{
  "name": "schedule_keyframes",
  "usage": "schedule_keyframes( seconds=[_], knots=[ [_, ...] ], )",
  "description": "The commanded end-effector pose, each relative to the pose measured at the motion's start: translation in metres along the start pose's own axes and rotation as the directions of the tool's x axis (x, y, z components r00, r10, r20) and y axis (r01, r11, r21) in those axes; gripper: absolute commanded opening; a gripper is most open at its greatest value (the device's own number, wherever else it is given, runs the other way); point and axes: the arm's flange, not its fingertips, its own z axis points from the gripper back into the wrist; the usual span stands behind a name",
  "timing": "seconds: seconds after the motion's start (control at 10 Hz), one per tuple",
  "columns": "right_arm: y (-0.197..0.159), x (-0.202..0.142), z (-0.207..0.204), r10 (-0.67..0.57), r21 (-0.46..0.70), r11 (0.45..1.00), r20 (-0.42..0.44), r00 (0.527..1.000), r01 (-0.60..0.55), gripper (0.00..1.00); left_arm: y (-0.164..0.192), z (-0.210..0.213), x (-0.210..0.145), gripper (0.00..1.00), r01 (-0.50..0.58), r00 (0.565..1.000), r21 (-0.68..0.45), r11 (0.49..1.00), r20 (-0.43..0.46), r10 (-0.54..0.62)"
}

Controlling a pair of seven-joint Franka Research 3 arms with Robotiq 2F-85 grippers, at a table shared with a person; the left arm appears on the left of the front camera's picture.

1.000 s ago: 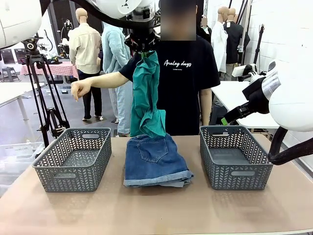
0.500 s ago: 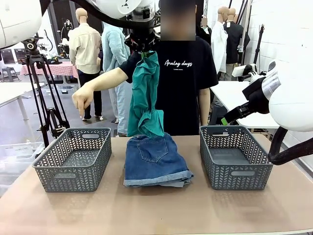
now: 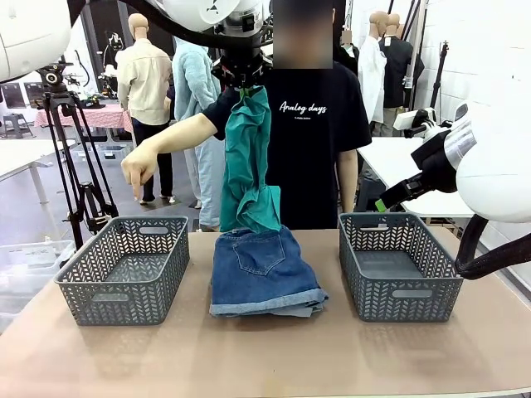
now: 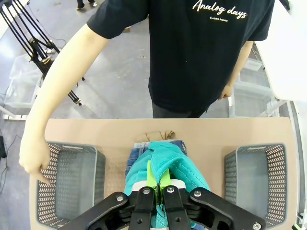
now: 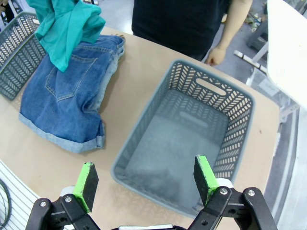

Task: Sort the tops and bottoms.
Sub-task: Sort the clothes according to human instructions.

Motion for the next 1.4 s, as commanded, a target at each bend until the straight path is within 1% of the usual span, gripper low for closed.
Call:
schedule_keyframes(
  seconds=[0.0, 0.2, 0.3, 0.4, 0.5, 0.7, 0.8, 0.9, 1.0, 1.1, 1.2, 1.3],
  knots=[
    [-0.001, 0.000, -0.001, 0.000, 0.008, 1.000, 0.003, 1.000, 0.000, 1.00, 0.004, 0.003, 0.000, 0.00, -0.010, 1.000, -0.010, 1.000, 0.007, 0.010],
    [-0.001, 0.000, -0.001, 0.000, 0.008, 1.000, 0.003, 1.000, 0.000, 1.00, 0.000, 0.000, 0.000, 0.00, 0.000, 1.000, 0.000, 1.000, 0.000, 0.000],
    [-0.001, 0.000, -0.001, 0.000, 0.008, 1.000, 0.003, 1.000, 0.000, 1.00, 0.015, 0.006, 0.009, 0.00, -0.031, 0.999, 0.010, 0.999, 0.042, 0.031],
    [-0.001, 0.000, -0.001, 0.000, 0.008, 1.000, 0.003, 1.000, 0.000, 1.00, 0.036, 0.012, 0.017, 0.00, -0.070, 0.996, 0.033, 0.997, 0.048, 0.069],
    [-0.001, 0.000, -0.001, 0.000, 0.008, 1.000, 0.003, 1.000, 0.000, 1.00, 0.052, 0.014, 0.022, 0.00, -0.098, 0.994, 0.057, 0.994, 0.050, 0.096],
    [-0.001, 0.000, -0.001, 0.000, 0.008, 1.000, 0.003, 1.000, 0.000, 1.00, 0.080, 0.008, 0.028, 0.00, -0.134, 0.991, 0.083, 0.988, 0.012, 0.133],
    [-0.001, 0.000, -0.001, 0.000, 0.008, 1.000, 0.003, 1.000, 0.000, 1.00, 0.103, -0.005, 0.030, 0.00, -0.148, 0.988, 0.155, 0.977, -0.010, 0.152],
    [-0.001, 0.000, -0.001, 0.000, 0.008, 1.000, 0.003, 1.000, 0.000, 1.00, 0.121, -0.014, 0.024, 0.00, -0.132, 0.989, 0.210, 0.969, -0.042, 0.144],
    [-0.001, 0.000, -0.001, 0.000, 0.008, 1.000, 0.003, 1.000, 0.000, 1.00, 0.138, -0.016, 0.017, 0.00, -0.118, 0.989, 0.268, 0.956, -0.053, 0.137],
    [-0.001, 0.000, -0.001, 0.000, 0.008, 1.000, 0.003, 1.000, 0.000, 1.00, 0.155, -0.014, 0.016, 0.00, -0.159, 0.985, 0.294, 0.943, -0.024, 0.173],
    [-0.001, 0.000, -0.001, 0.000, 0.008, 1.000, 0.003, 1.000, 0.000, 1.00, 0.179, -0.012, 0.019, 0.00, -0.216, 0.975, 0.356, 0.909, 0.032, 0.219],
    [-0.001, 0.000, -0.001, 0.000, 0.008, 1.000, 0.003, 1.000, 0.000, 1.00, 0.201, -0.013, 0.021, 0.00, -0.252, 0.965, 0.403, 0.880, 0.038, 0.259]
  ],
)
